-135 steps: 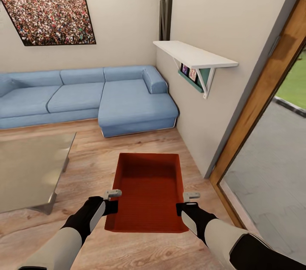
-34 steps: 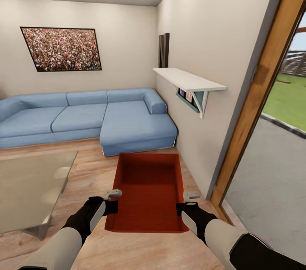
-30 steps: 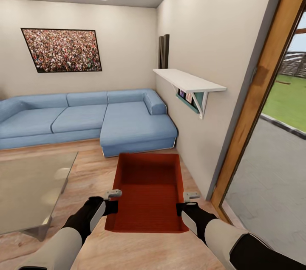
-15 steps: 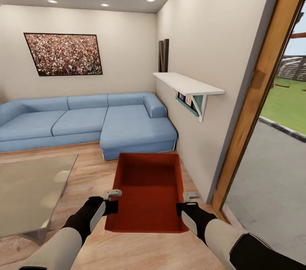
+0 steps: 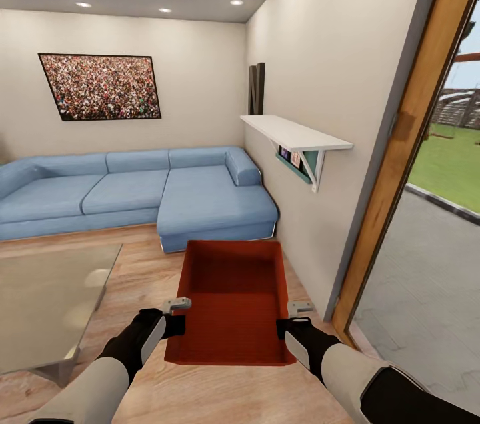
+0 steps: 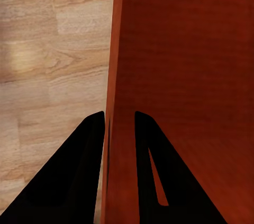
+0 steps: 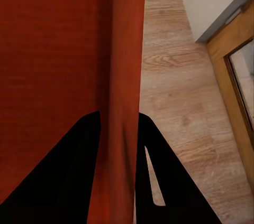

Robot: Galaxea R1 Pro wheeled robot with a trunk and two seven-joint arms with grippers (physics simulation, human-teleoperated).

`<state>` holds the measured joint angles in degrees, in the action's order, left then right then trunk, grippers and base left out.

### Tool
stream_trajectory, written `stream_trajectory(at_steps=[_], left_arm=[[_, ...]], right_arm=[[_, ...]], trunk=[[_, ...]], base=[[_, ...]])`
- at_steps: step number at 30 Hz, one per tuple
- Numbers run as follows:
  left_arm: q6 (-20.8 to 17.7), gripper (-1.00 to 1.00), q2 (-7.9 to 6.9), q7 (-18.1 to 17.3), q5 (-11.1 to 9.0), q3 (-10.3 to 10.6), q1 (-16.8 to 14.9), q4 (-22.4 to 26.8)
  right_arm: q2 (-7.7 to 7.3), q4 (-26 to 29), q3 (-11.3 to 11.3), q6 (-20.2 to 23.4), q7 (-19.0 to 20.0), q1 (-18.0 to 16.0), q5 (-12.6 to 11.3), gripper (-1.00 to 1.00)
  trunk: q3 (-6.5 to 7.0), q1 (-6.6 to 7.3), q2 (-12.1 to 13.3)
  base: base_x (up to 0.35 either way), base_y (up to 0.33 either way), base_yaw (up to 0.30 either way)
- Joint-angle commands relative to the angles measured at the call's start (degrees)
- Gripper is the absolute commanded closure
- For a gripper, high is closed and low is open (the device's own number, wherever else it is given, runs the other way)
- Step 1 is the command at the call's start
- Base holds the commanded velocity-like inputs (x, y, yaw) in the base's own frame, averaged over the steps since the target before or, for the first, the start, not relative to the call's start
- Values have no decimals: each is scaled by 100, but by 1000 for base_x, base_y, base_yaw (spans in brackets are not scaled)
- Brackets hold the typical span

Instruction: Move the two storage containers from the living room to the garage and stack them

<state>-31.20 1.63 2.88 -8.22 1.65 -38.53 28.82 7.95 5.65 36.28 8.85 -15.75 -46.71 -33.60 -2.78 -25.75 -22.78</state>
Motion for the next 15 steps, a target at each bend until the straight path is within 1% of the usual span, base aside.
stream_trajectory(at_steps=[1,11,15], left_arm=[[-44,100,-13,81,207,-26,-7,14],[-44,100,-13,81,207,-24,-8,12],[-44,100,-11,81,207,-24,-6,13]], right_arm=[[-12,-12,72,38,-60,-4,42,100],[-10,-18,72,39,-60,-4,34,100],[-4,-20,72,45,-60,-4,37,100]], trunk=[[-13,-4,-14],[-13,-4,-14],[-13,-4,-14]], base=[[0,0,0],[0,0,0],[0,0,241]])
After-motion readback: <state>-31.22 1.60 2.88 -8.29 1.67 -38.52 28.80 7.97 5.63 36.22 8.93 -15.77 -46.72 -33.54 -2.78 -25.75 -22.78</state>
